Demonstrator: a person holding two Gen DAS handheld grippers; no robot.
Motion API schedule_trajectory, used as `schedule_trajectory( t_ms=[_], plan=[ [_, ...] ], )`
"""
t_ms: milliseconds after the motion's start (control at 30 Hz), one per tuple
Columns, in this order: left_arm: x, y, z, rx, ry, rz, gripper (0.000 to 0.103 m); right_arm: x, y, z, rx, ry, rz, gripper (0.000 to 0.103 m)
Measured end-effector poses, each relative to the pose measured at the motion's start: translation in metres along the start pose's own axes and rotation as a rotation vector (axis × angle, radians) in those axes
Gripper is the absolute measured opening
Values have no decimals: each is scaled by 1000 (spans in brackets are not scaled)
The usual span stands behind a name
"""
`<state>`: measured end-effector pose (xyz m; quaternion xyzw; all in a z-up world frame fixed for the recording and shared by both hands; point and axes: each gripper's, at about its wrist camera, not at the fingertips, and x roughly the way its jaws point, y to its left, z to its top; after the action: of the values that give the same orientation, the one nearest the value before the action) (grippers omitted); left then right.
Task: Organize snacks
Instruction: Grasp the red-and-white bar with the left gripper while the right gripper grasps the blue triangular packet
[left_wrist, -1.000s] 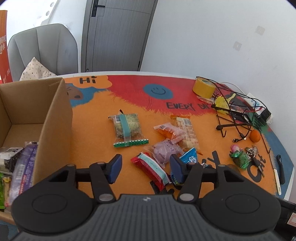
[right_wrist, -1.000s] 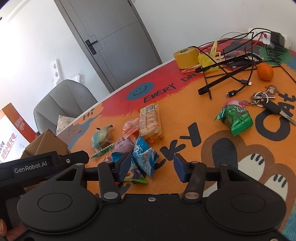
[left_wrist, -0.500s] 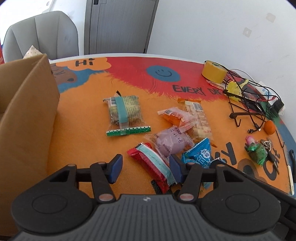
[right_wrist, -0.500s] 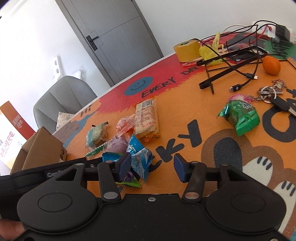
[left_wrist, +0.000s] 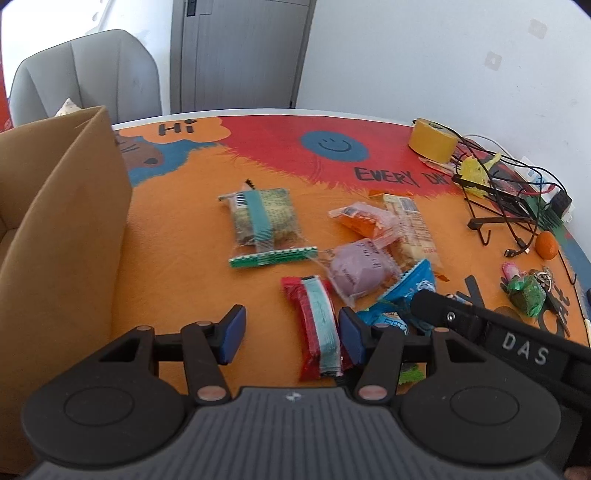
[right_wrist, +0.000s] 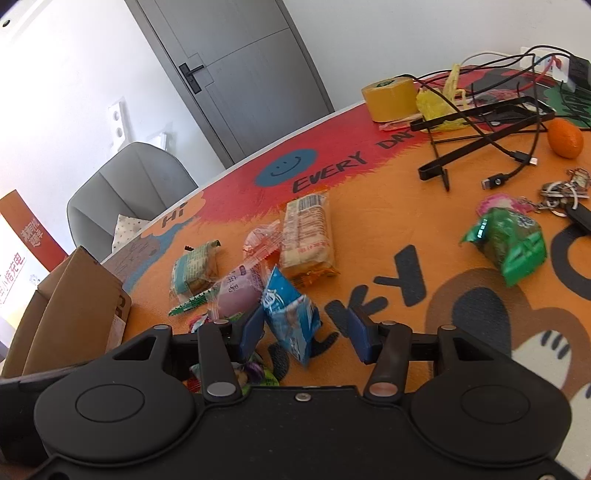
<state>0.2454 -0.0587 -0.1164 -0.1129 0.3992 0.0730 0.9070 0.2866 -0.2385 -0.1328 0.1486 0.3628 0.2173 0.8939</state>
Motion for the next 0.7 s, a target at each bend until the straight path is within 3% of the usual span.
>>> schedule_trajectory(
  t_ms=[133,167,200,533,600,700],
  plan=[
    [-1,4,-1,-6,-3,0,53,5,6,0,-29,-4,-2,48],
    [-1,4,-1,-5,-3,2,53,6,7,0,-37,-2,-2,36],
    [-2,4,-1,-5,-3,3,53,7,8,-1,-38,5,6,33],
    [5,-9,-3,30,-33,18,53,-11,-3,-11,-9,-5,-11,32],
    [5,-10,-3,33,-38,16,48,-14,-6,-11,-1,-9,-23,32],
    [5,-12,-3,47,-37,7,24,-17,-9,-12,4,-12,-30,32]
  ],
)
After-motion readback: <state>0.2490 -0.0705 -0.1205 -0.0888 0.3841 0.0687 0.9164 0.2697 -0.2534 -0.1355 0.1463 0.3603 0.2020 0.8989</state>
